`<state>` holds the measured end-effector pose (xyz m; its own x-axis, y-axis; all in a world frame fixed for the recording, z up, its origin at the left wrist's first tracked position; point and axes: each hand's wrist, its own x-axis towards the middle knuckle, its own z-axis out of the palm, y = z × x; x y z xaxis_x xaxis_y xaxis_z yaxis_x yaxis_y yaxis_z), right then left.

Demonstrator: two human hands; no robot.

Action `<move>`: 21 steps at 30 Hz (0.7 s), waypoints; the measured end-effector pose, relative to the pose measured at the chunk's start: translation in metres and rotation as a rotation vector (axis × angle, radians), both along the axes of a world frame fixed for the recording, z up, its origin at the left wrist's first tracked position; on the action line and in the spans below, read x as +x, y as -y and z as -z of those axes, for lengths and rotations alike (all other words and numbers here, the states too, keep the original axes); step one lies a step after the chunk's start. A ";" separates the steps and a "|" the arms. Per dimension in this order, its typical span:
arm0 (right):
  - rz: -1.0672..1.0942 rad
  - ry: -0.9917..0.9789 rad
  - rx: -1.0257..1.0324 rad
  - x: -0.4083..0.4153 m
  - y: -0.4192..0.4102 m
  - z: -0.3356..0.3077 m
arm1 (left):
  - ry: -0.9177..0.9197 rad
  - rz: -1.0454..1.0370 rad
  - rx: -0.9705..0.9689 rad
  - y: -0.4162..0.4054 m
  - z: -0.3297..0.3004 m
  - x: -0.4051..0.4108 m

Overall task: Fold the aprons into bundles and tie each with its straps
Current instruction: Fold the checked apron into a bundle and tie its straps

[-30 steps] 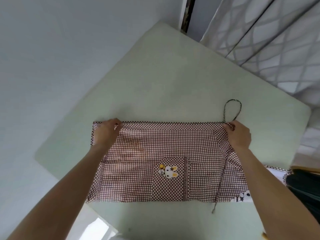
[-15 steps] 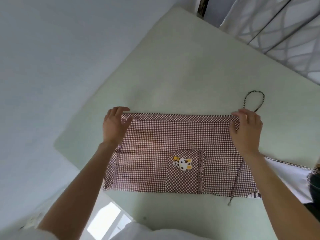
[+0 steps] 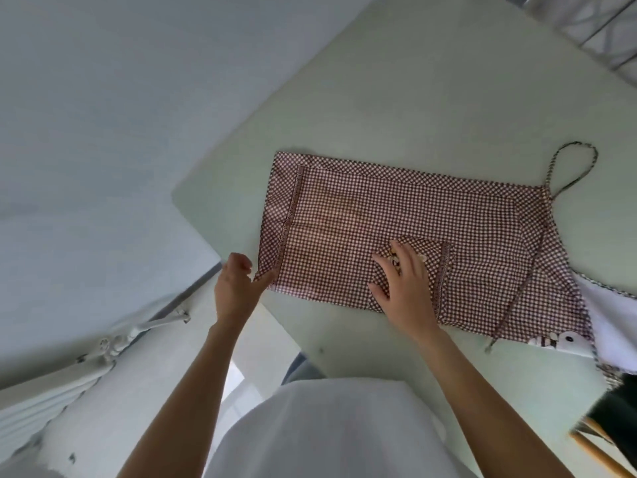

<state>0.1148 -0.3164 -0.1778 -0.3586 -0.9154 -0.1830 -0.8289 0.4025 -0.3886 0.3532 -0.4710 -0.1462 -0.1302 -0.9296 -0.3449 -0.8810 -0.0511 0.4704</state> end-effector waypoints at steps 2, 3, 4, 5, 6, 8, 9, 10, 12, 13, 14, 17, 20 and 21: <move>-0.001 -0.023 0.014 0.002 -0.008 0.003 | 0.005 -0.034 0.061 -0.006 0.001 0.006; -0.003 -0.027 0.026 0.002 -0.011 0.005 | -0.013 -0.058 0.084 -0.006 0.002 0.008; -0.008 -0.029 0.040 0.002 -0.014 0.007 | -0.044 -0.090 0.101 -0.008 0.003 0.011; -0.012 -0.025 0.056 0.002 -0.017 0.009 | -0.074 -0.120 0.109 -0.008 0.005 0.014; -0.011 -0.013 0.076 0.001 -0.020 0.011 | -0.091 -0.137 0.109 -0.008 0.006 0.017; -0.011 0.012 0.127 0.002 -0.024 0.013 | -0.100 -0.151 0.088 -0.008 0.008 0.027; -0.012 0.023 0.153 0.001 -0.026 0.014 | -0.106 -0.150 0.084 -0.008 0.009 0.031; -0.012 0.032 0.174 0.000 -0.026 0.014 | -0.141 -0.153 0.094 -0.006 0.009 0.035; -0.024 0.039 0.211 0.000 -0.026 0.014 | -0.339 -0.223 0.177 -0.007 0.005 0.040; -0.025 0.040 0.225 0.000 -0.026 0.014 | -0.455 -0.263 0.222 -0.006 0.002 0.042; -0.028 0.038 0.236 0.001 -0.025 0.015 | -0.558 -0.275 0.249 -0.005 -0.002 0.045; -0.015 0.049 0.269 -0.001 -0.024 0.014 | -0.757 -0.180 0.415 0.001 -0.008 0.052; -0.012 0.064 0.275 0.001 -0.023 0.014 | -0.779 -0.101 0.595 0.007 -0.009 0.060; -0.010 0.069 0.275 0.001 -0.023 0.013 | -0.693 -0.059 0.558 0.009 -0.008 0.061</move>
